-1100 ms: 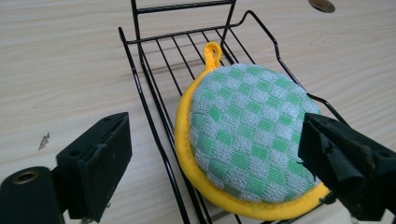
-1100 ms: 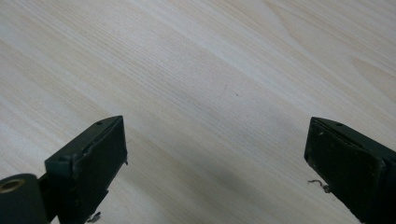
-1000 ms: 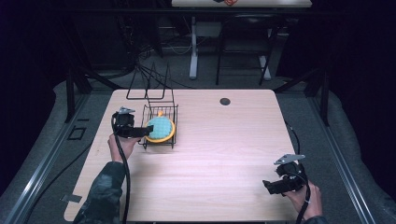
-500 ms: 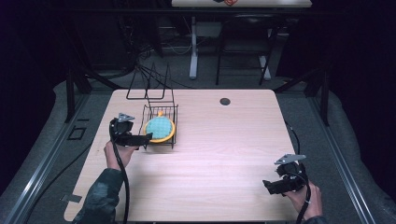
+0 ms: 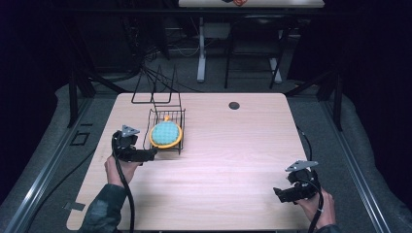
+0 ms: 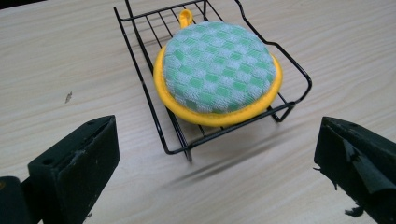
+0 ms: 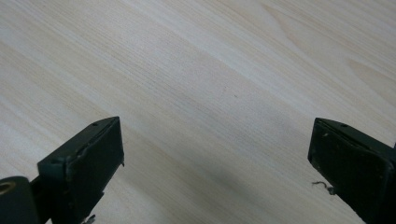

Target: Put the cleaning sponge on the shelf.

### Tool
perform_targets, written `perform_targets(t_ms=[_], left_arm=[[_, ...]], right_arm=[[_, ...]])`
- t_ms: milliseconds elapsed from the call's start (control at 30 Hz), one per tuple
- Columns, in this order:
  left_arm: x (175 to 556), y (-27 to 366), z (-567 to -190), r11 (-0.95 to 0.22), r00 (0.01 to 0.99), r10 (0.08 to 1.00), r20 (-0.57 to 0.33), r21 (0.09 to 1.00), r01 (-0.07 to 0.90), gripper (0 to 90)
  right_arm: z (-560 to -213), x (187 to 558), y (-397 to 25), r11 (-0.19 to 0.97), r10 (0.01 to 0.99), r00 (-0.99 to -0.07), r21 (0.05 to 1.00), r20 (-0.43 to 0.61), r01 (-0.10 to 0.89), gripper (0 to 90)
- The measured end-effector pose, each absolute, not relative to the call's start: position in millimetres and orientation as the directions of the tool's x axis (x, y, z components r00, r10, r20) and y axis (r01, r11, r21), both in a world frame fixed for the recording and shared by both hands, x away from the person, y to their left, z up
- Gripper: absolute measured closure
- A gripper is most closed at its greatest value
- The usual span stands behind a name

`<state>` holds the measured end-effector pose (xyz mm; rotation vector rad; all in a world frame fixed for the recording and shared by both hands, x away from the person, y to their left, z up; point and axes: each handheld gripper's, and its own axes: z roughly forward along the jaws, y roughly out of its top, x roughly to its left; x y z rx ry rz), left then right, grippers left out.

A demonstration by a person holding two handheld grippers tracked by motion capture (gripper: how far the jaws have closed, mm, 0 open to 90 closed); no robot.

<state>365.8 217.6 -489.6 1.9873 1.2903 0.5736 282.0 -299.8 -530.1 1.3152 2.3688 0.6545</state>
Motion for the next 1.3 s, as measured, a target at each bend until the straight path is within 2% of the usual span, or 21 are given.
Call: perform_targets(t_ms=[867, 1300], left_arm=[[300, 220, -508, -0.313, 0.441, 0.897, 0.001, 0.706, 0.636, 0.0], [290, 225, -517, -0.331, 0.45, 0.893, 0.002, 0.68, 0.654, 0.0]], right_arm=[[-532, 282, -298, 0.468, 0.857, -0.508, 0.54, -0.085, 0.699, 2.9], [-535, 283, -298, 0.478, 0.853, -0.514, 0.531, -0.089, 0.7, 3.0]])
